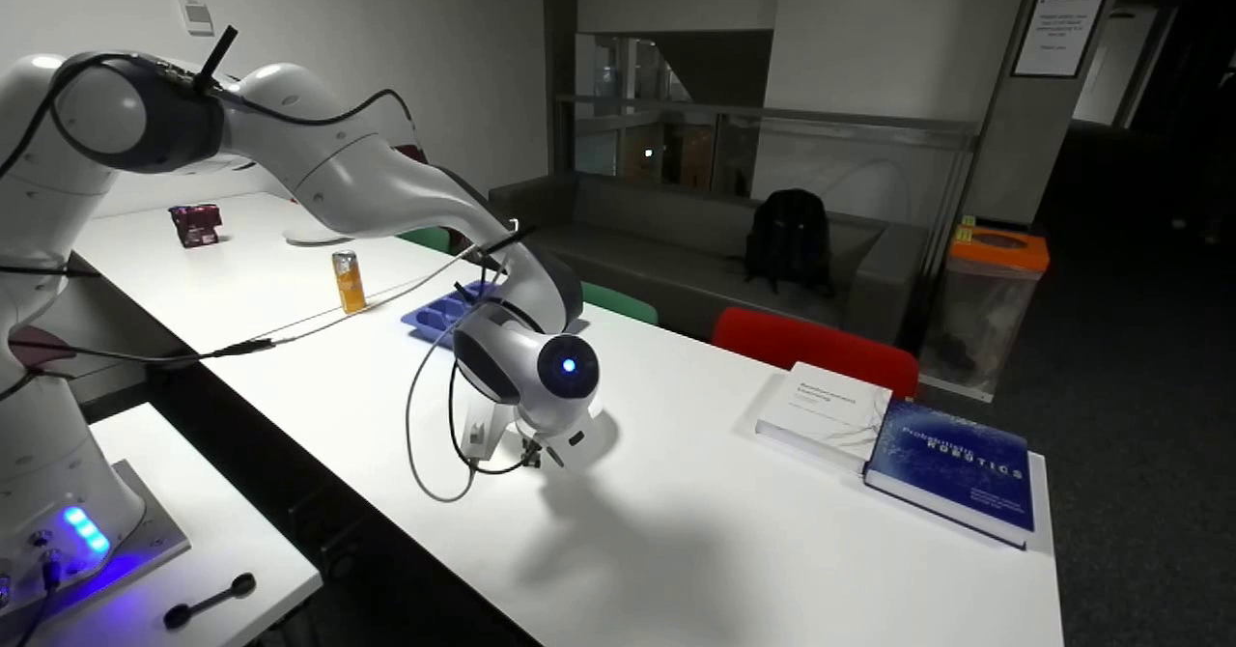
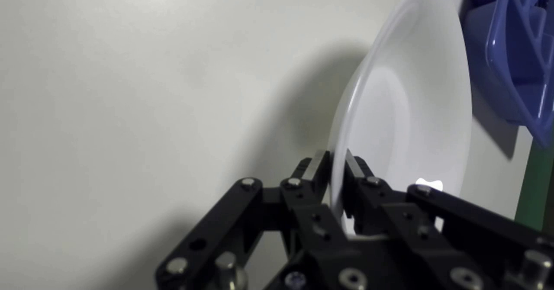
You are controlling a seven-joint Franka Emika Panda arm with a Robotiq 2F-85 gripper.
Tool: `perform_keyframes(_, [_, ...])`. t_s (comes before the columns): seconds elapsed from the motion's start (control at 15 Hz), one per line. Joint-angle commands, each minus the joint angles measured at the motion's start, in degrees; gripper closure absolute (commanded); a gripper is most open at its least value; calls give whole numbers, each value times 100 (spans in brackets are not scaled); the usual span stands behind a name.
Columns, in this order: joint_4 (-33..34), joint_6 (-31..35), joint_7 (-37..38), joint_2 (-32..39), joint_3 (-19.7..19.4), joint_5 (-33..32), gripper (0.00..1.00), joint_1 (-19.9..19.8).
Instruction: Move the white plate to the right, remove one silver spoon from the blue tray and place it behind the white plate
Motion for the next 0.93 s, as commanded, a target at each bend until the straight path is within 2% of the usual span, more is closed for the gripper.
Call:
perform_keyframes(0.0, [191, -287, -124, 5, 136, -76, 97, -230])
perform_keyframes(0.87, [268, -466, -771, 136, 282, -56, 97, -365])
